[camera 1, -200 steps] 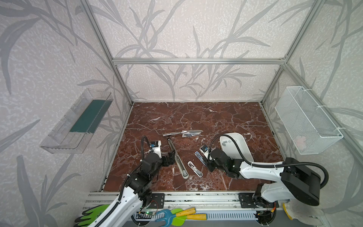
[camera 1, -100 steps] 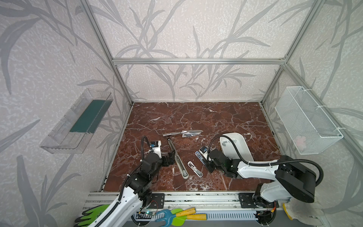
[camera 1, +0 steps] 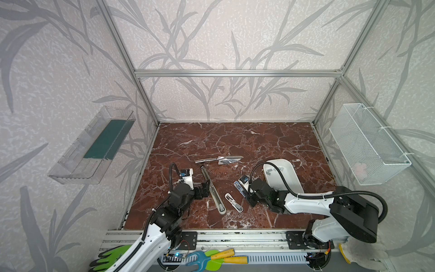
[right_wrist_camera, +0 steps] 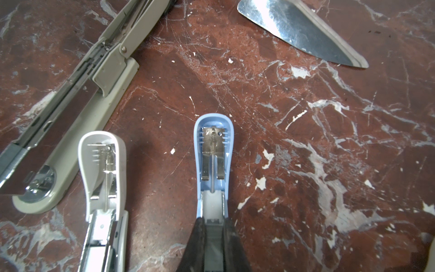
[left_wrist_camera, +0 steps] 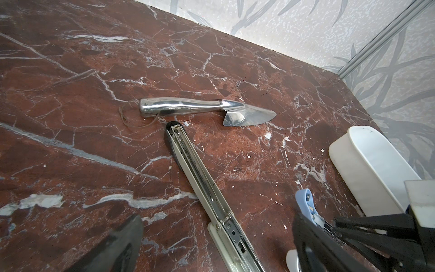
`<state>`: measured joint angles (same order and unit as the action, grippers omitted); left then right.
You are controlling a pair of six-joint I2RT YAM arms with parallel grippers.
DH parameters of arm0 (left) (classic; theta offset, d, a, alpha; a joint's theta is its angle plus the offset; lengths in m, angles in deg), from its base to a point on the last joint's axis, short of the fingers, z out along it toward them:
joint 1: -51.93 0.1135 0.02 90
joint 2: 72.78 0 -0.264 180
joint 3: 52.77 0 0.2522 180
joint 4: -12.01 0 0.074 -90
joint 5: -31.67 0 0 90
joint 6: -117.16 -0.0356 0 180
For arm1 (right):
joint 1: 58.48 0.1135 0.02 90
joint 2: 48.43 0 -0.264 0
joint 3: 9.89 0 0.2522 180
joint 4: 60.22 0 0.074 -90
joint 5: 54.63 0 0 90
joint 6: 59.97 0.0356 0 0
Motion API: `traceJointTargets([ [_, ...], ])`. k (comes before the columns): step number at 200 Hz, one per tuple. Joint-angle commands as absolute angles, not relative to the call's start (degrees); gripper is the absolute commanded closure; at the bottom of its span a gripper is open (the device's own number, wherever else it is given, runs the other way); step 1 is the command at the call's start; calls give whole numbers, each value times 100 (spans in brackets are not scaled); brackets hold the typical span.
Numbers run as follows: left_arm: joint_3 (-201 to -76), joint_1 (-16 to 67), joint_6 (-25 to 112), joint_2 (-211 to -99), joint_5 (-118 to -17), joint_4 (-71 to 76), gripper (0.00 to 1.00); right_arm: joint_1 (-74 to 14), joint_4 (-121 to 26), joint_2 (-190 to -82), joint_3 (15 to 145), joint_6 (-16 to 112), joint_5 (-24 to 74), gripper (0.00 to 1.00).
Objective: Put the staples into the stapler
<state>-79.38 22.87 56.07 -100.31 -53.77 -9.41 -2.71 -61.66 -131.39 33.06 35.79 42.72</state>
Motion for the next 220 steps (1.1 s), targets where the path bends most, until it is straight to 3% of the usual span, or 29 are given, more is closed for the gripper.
traceJointTargets([
  [1, -7937, 2308, 5572, -10040, -5343, -833, 1, -276, -6182, -13219, 3409, 3605, 4214, 100],
  [111, -7944, 2305, 5572, -10046, -5341, -832, 1, -276, -6079, -13114, 3288, 3899, 4162, 99],
  [146, -7938, 2301, 5574, -10045, -5328, -837, 1, -271, -6014, -13055, 3262, 4034, 4120, 90],
  [181, -7938, 2302, 5571, -10044, -5319, -837, 1, -267, -6019, -12924, 3167, 4157, 4123, 71],
  [220, -7944, 2302, 5573, -10057, -5324, -832, 1, -267, -5910, -12552, 3120, 4269, 4235, 62],
])
